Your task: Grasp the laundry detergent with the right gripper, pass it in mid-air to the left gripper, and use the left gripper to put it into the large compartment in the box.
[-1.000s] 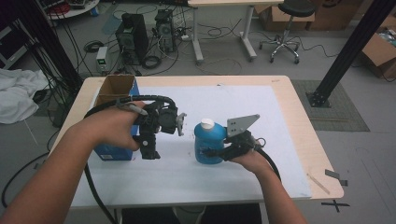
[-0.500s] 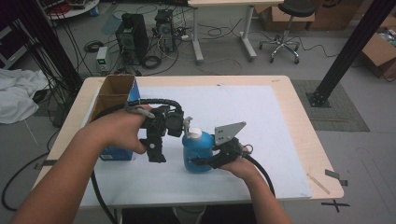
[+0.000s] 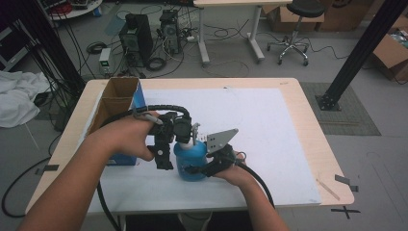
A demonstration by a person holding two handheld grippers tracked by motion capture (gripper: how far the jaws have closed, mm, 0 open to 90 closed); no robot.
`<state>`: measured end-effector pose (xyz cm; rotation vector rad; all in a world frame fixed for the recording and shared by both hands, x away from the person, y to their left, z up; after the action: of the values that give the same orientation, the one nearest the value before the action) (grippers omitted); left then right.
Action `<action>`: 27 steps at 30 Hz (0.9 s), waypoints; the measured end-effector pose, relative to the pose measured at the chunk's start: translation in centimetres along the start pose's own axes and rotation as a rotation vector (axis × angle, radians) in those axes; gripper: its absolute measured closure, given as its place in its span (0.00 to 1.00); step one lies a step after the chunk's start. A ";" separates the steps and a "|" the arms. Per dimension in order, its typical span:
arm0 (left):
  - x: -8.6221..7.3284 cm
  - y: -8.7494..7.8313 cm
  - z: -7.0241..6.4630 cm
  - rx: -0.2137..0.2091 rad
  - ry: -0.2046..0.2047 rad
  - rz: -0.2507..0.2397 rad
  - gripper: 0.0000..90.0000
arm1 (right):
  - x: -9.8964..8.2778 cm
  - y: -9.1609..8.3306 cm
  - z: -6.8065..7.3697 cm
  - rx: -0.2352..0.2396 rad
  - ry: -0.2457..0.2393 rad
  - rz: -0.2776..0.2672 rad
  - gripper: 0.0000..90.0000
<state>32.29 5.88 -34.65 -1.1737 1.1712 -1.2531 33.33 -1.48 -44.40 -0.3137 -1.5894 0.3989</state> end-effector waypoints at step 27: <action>0.4 1.4 -0.1 0.028 -0.024 0.021 0.01 | 2.2 3.2 0.2 0.019 -0.028 -0.007 0.51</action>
<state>32.24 5.47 -35.99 -1.1499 1.1422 -1.2330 32.83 2.36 -43.86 -0.2888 -1.6126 0.4140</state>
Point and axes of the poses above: each handheld gripper's, and its own axes: y roughly forward along the jaws, x roughly out of its top, z roughly to its left, the point moved 9 cm from there along y, roughly forward along the jaws, and after that the axes turned 3 degrees about -y, right-handed, at the moved point
